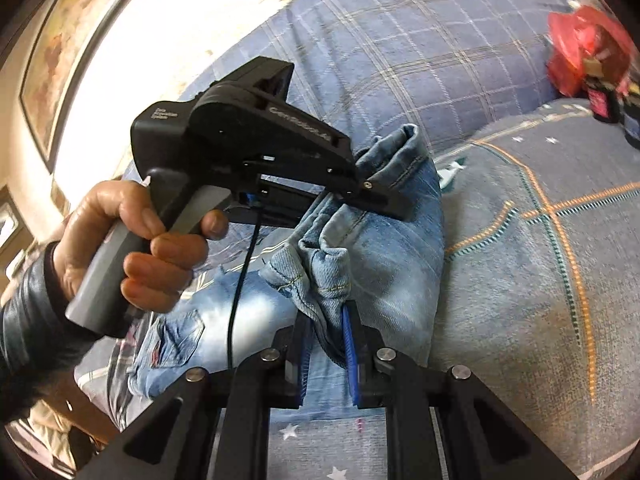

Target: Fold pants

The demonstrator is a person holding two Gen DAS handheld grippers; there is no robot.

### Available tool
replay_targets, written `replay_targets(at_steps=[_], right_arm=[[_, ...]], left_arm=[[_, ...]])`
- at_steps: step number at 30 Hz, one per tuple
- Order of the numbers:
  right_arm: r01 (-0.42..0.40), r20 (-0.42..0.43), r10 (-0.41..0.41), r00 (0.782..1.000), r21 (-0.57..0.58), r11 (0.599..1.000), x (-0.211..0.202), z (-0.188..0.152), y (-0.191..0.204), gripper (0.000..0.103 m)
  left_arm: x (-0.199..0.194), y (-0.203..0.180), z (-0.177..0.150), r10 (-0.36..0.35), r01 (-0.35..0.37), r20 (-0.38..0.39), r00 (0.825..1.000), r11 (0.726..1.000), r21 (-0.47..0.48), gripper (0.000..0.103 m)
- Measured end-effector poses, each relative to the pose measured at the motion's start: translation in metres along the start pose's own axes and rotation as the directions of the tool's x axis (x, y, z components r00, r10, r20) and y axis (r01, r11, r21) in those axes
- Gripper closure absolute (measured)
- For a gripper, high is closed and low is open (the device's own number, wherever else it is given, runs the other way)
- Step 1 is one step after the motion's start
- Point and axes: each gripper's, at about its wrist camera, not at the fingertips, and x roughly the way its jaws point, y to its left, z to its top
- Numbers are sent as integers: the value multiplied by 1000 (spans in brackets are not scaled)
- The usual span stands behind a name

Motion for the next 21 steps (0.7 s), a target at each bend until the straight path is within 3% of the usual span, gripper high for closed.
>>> replay_targets(at_steps=[8, 13, 21], right_arm=[[-67, -36, 63, 997, -113, 991, 7, -7, 38, 87], [-105, -88, 91, 992, -168, 980, 19, -14, 63, 87], [-129, -189, 78, 979, -270, 954, 44, -29, 104, 87]], left_arm=[[-45, 36, -40, -7, 12, 105, 994, 999, -38, 94], [-62, 71, -70, -39, 58, 155, 987, 992, -117, 94], [-77, 122, -112, -67, 125, 279, 958, 973, -196, 92]])
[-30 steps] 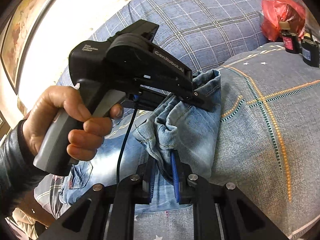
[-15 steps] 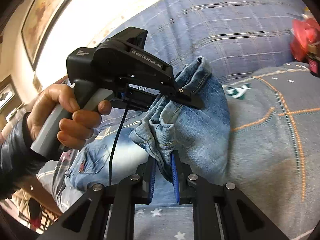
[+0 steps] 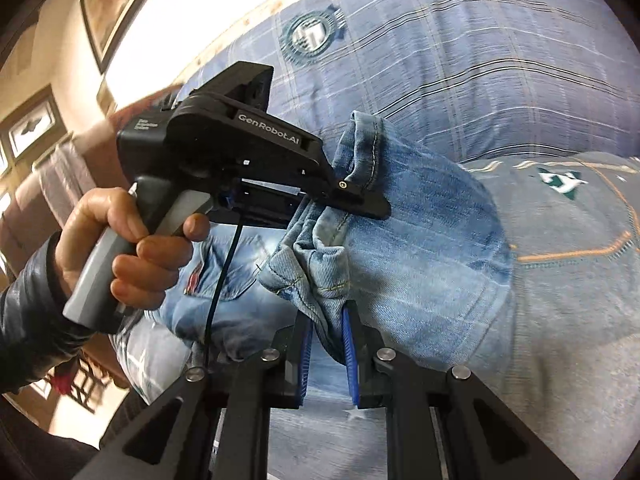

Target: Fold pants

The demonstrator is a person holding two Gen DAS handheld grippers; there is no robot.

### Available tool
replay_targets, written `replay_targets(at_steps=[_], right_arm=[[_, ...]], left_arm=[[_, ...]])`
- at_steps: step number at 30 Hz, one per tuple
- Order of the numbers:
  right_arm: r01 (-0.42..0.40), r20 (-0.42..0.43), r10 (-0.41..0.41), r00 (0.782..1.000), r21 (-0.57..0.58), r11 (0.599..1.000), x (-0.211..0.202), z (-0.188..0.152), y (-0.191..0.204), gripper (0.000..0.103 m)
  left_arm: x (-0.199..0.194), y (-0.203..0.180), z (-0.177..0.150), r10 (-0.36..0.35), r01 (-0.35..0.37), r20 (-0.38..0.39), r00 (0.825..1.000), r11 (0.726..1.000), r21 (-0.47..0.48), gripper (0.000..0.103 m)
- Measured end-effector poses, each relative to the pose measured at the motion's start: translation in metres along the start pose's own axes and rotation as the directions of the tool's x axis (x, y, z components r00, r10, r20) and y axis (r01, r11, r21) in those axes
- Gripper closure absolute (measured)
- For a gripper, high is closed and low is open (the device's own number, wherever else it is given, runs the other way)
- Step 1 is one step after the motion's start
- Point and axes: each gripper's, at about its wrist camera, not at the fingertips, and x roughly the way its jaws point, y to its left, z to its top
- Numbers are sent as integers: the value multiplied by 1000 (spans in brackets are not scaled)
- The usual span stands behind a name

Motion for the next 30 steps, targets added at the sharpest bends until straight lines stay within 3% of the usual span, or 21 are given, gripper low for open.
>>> replay_targets(at_steps=[8, 11, 12, 14, 15, 18, 19, 20, 24, 27, 29, 30], right_arm=[[27, -125, -34, 992, -63, 998, 39, -16, 10, 87], [52, -163, -66, 984, -87, 995, 50, -25, 10, 86], [57, -160, -73, 984, -97, 994, 50, -26, 11, 85], [64, -163, -81, 983, -106, 992, 50, -25, 14, 84], [65, -167, -81, 983, -101, 993, 50, -24, 14, 82], [42, -164, -55, 985, -78, 996, 45, -24, 19, 64], [24, -157, -34, 987, -65, 998, 41, -20, 22, 49], [1, -144, -8, 990, -50, 999, 37, -19, 25, 41], [-90, -41, 91, 995, 31, 995, 16, -8, 25, 41], [-40, 13, 39, 999, 94, 995, 11, 3, 16, 43], [12, -1, -11, 1000, 136, 991, 18, 5, 7, 57], [17, -15, -15, 1000, 156, 988, 24, 3, 2, 69]], left_arm=[[7, 57, -25, 27, -27, 7, 1000, 995, -96, 83], [2, 65, -26, -5, 6, 17, 1000, 995, -95, 80], [-2, 64, -26, 7, -5, 20, 1000, 996, -85, 77], [-13, 63, -25, 45, -42, 43, 998, 997, -61, 61], [-24, 60, -25, 64, -61, 75, 995, 997, -42, 59], [-43, 54, -22, 56, -55, 114, 992, 998, -10, 58], [-48, 51, -21, 55, -56, 120, 991, 998, 2, 58], [-51, 47, -20, 54, -57, 124, 991, 998, 19, 58], [-50, 24, -15, 20, -29, 102, 995, 996, 90, 58], [-34, 2, -12, 6, -15, 80, 997, 993, 120, 58], [-25, -7, -13, 8, -18, 65, 998, 990, 143, 58], [-21, -9, -13, 9, -18, 59, 998, 988, 154, 58]])
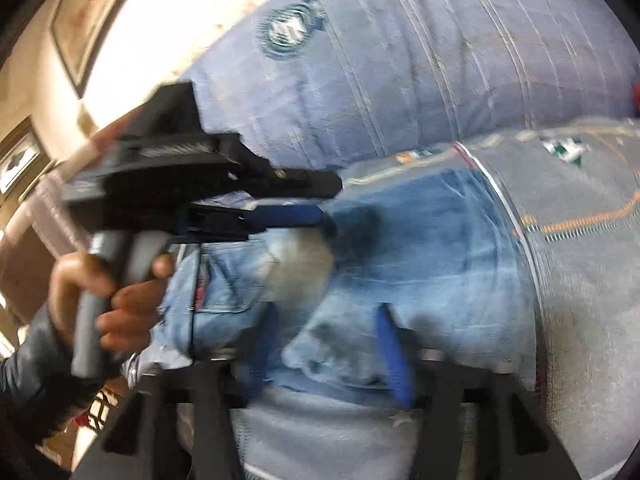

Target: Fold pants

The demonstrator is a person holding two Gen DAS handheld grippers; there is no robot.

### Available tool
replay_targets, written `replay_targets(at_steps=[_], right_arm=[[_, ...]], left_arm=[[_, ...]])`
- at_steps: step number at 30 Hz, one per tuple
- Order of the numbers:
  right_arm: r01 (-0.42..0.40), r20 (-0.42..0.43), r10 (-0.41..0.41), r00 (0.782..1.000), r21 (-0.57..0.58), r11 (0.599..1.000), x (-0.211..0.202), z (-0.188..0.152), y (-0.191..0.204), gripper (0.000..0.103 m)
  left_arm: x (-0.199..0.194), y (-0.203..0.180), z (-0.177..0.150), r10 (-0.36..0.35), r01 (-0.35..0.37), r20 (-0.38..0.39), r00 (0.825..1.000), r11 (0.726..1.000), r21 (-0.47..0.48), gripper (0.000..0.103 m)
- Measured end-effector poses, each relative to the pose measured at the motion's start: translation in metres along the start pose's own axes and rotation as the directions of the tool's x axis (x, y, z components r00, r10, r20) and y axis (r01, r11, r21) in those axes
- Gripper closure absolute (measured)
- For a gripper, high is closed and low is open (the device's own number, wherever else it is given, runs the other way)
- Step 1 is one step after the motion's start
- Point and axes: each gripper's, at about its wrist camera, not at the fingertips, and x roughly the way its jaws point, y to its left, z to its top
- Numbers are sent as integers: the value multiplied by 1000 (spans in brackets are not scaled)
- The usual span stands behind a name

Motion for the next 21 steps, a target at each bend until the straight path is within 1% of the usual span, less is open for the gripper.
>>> replay_targets(at_steps=[2, 3, 4, 5, 6, 7, 8, 9, 11, 13, 15, 17, 19, 21], right_arm=[[6, -35, -5, 999, 34, 999, 11, -8, -6, 69], [7, -58, -5, 998, 38, 999, 18, -13, -8, 69], [9, -82, -6, 997, 37, 999, 24, -19, -8, 70], [11, -90, -8, 996, 35, 999, 29, -25, -8, 69], [7, -67, -4, 998, 32, 999, 29, -27, -8, 69], [-4, -57, 6, 998, 36, 999, 27, -30, -9, 69], [-21, -52, 24, 998, 54, 998, 26, -31, -12, 69], [-38, -50, 42, 998, 79, 996, 26, -31, -16, 69], [-54, -51, 59, 997, 97, 994, 24, -30, -18, 68], [-42, -66, 48, 997, 93, 995, 23, -27, -16, 68], [-29, -84, 37, 996, 94, 995, 17, -20, -14, 64], [-25, -49, 29, 998, 83, 996, 5, -10, -12, 38], [9, 15, -10, 1000, 74, 997, -14, 3, -17, 36], [43, 54, -48, 997, 88, 995, -24, 22, -30, 36]], left_arm=[[12, -4, 1, 2, -2, -20, 1000, 1000, 14, 58], [22, -2, 3, 14, -14, -39, 999, 1000, 10, 58], [31, 4, 5, 40, -41, -56, 998, 999, -7, 58], [38, 10, 6, 60, -62, -63, 996, 998, -21, 58], [49, 23, 8, 83, -88, -79, 993, 994, -63, 58], [54, 31, 8, 81, -89, -86, 993, 992, -93, 67], [54, 40, 11, 63, -72, -68, 996, 988, -139, 75], [53, 44, 13, 48, -59, -69, 996, 984, -165, 76], [51, 43, 15, 51, -64, -84, 995, 985, -157, 76], [40, 34, 13, 96, -102, -76, 993, 991, -88, 75], [23, 30, 5, 89, -92, -59, 994, 994, -54, 72], [3, 30, -8, 61, -63, -31, 998, 997, -44, 64], [-11, 30, -22, 46, -46, -14, 999, 998, -32, 62], [-16, 24, -38, 40, -40, -17, 999, 999, -15, 62]])
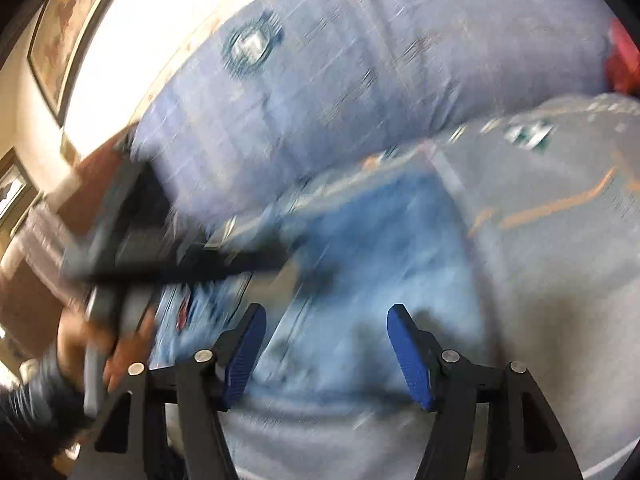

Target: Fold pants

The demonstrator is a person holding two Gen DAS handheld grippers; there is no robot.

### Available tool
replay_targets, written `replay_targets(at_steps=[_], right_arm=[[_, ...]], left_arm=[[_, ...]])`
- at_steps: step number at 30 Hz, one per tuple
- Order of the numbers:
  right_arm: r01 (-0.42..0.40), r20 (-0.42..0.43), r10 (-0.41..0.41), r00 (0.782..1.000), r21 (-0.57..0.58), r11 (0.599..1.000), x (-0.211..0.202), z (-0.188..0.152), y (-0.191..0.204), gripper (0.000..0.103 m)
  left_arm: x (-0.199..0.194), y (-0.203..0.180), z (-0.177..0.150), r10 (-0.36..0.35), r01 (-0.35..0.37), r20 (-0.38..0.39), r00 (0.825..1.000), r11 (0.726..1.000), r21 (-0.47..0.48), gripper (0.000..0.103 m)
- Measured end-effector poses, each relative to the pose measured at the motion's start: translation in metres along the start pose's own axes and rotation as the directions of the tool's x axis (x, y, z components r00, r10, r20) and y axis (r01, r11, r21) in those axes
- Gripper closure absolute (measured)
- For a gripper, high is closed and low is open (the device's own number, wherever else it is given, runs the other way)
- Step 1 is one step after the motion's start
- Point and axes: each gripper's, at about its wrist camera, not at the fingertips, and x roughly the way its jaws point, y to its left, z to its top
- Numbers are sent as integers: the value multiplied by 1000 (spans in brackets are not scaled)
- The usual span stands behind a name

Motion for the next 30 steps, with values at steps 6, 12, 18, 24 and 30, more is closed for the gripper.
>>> replay_targets(at_steps=[6, 12, 18, 24, 30], right_arm=[[43, -21, -42, 999, 32, 999, 36, 61, -16, 42], [113, -156, -101, 983, 71, 991, 93, 56, -38, 58], [48, -51, -41, 998, 160, 986, 53, 43, -38, 58], [29, -78, -22, 997, 87, 996, 28, 3, -11, 58], [89, -104, -79, 991, 94, 992, 36, -8, -8, 56]], left_arm=[[23, -23, -25, 33, -28, -50, 998, 995, 93, 62], [34, -12, -37, 17, -14, -35, 999, 995, 95, 63], [16, -15, -45, 44, -43, -8, 999, 992, 115, 62], [17, 12, -65, 24, -23, -20, 1000, 999, 26, 58], [-23, 9, -67, 22, -23, 31, 999, 999, 45, 55]])
